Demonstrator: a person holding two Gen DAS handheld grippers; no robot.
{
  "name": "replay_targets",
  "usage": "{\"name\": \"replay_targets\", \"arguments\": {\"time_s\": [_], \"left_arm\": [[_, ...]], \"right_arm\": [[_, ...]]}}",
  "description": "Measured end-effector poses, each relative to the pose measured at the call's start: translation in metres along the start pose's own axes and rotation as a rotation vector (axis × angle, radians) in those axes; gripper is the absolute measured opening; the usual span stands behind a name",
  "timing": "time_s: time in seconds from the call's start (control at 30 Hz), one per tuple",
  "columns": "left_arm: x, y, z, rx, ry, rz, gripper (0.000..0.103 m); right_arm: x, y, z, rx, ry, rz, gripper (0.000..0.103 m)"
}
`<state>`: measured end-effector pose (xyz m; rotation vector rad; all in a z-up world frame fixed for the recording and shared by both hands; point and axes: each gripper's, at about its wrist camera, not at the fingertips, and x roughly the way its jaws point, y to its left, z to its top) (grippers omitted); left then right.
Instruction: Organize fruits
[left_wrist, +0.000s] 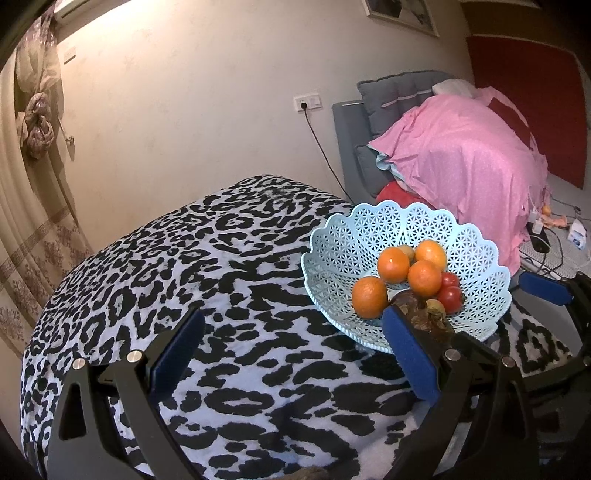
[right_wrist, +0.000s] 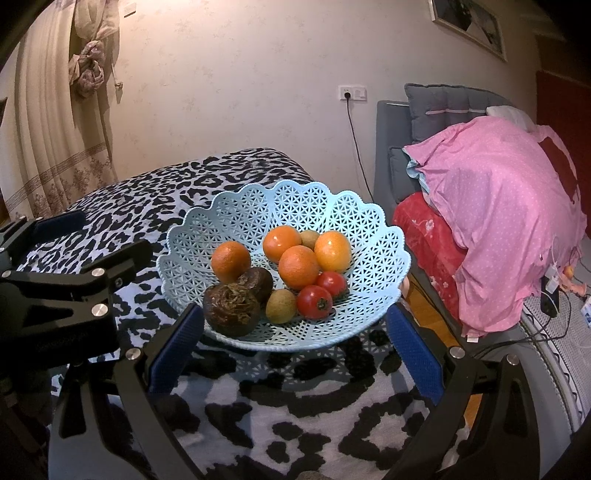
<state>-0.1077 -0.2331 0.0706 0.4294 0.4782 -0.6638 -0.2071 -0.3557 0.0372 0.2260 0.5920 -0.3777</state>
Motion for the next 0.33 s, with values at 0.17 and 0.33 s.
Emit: {"name": "replay_targets", "arguments": {"time_s": [0.17, 0.33], "left_arm": [[-0.002, 0.005, 0.000, -0.021, 0.011, -0.007, 0.096], [-0.006, 0.013, -0.003, -0.042, 0.012, -0.002, 0.096]], "right_arm": [[-0.001, 0.004, 0.000, -0.003, -0.001, -0.002, 0.100], [-0.005, 0.012, 0.000, -0.010, -0.004, -0.004, 0.100]]}}
